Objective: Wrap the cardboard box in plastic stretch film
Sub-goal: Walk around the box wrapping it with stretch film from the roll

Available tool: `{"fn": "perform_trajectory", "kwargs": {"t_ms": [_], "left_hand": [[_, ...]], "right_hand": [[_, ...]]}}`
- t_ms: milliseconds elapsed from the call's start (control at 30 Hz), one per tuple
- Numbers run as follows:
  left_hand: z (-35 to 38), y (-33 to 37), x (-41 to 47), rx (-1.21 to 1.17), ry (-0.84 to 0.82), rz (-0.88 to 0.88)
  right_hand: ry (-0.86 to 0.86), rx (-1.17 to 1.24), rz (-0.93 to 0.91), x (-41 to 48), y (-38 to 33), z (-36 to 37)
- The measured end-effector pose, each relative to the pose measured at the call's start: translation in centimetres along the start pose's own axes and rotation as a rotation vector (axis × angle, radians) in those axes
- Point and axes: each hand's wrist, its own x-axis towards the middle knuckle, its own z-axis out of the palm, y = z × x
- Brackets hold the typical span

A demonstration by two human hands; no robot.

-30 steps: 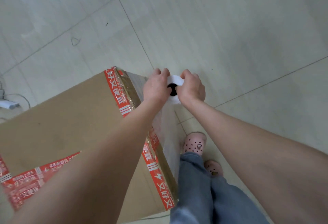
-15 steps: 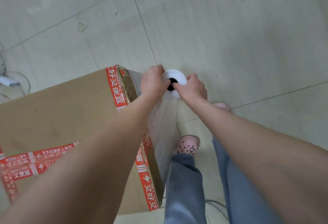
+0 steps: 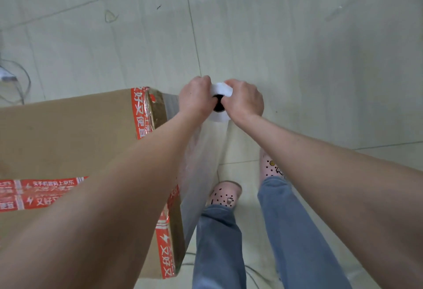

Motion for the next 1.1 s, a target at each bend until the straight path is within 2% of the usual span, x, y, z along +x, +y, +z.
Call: {"fn": "perform_trajectory", "kwargs": {"t_ms": [167, 233, 333, 433, 633, 800, 967, 1100], "left_hand": [[-0.9, -0.8, 1.4, -0.103, 0.071, -0.119], [-1.4, -1.6, 1.9, -0.137, 0.097, -0.195], [-1.8, -3.0, 2.5, -0.141, 0.106, -0.267], [-2.2, -3.4, 2.7, -0.126, 0.088, -0.248], [-2.9, -2.7, 3.6, -0.013, 0.074, -0.088], [-4.2, -3.1, 4.9, 0.121, -0.002, 0.011], [-5.8, -4.7, 6.8, 0.064, -0.04, -0.06], [-6.7, -6.0, 7.5, -0.063, -0.056, -0.143]], "right_hand": [[0.018, 0.052, -0.041, 1.3, -2.0, -0.2], [-0.02, 0.166, 0.051, 1.8, -2.8, 0.0], [-0.181, 0.345, 0.216, 2.1, -3.7, 0.3], [-0.202, 0.398, 0.213, 2.3, -4.3, 0.9], [-0.173, 0.268, 0.138, 3.3, -5.2, 0.6], [-0.185, 0.119, 0.026, 4.3, -6.7, 0.6], [-0.169, -0.026, -0.107, 5.8, -9.1, 0.1], [-0.144, 0.012, 0.026, 6.1, -9.7, 0.7]]}}
